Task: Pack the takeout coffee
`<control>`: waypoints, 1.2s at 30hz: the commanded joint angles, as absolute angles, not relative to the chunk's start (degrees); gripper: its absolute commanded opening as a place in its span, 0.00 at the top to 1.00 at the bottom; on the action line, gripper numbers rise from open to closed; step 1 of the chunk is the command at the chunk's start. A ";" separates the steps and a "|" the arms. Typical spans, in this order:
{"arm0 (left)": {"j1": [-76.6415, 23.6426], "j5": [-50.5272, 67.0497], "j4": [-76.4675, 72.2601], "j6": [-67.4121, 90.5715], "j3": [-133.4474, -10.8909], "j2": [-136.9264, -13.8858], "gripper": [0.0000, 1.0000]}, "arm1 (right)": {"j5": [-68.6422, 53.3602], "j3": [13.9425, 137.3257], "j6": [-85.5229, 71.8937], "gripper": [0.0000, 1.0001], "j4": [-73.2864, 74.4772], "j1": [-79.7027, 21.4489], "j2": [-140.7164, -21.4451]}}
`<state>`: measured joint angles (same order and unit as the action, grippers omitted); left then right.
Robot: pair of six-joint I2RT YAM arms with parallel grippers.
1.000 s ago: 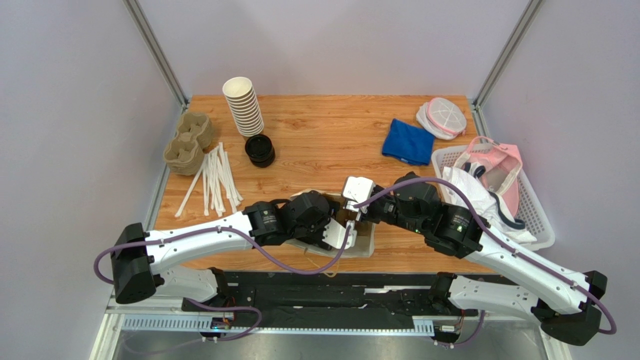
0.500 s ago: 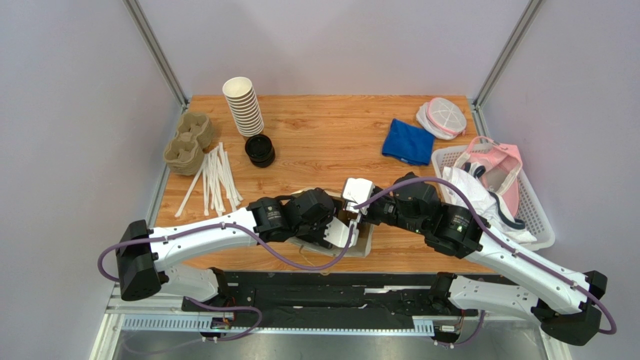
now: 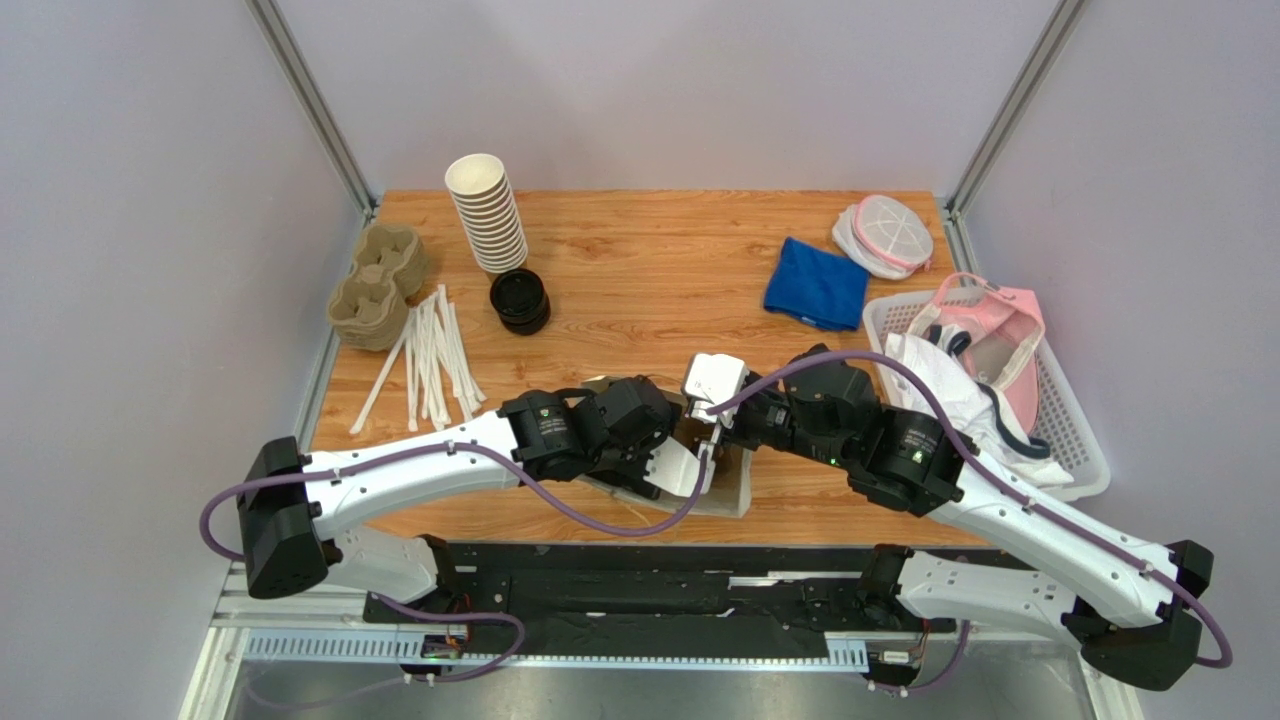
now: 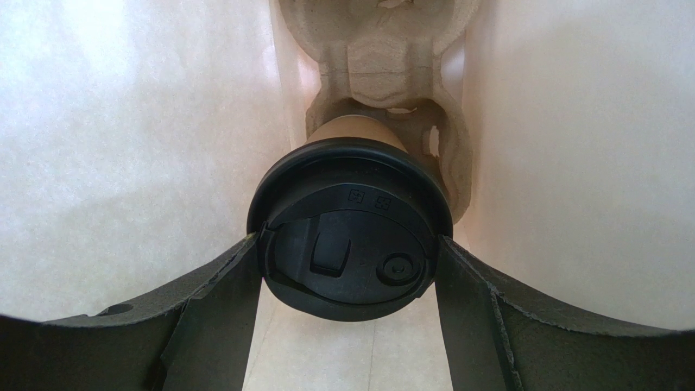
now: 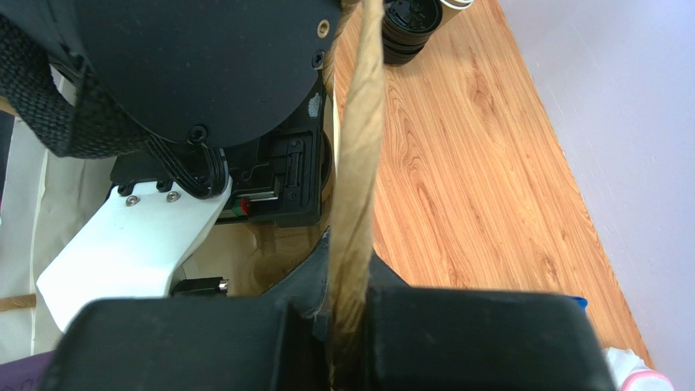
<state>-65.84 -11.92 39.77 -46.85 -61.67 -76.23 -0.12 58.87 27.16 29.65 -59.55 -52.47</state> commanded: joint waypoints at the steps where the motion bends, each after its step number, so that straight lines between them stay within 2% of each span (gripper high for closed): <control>1: -65.13 -12.22 36.66 -48.60 -62.05 -76.81 0.90 | -1.41 60.56 26.10 1.00 25.40 -59.85 -52.56; 20: -63.11 -4.41 37.44 -49.92 -61.79 -82.88 0.91 | -3.08 59.50 26.19 1.00 23.91 -59.77 -51.42; 36: -58.01 4.65 46.75 -53.17 -70.40 -95.87 0.96 | -7.47 58.97 25.31 1.00 24.17 -53.97 -52.47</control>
<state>-59.57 -1.13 41.17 -53.12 -70.28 -90.11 -2.57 58.08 26.70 29.63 -55.33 -53.17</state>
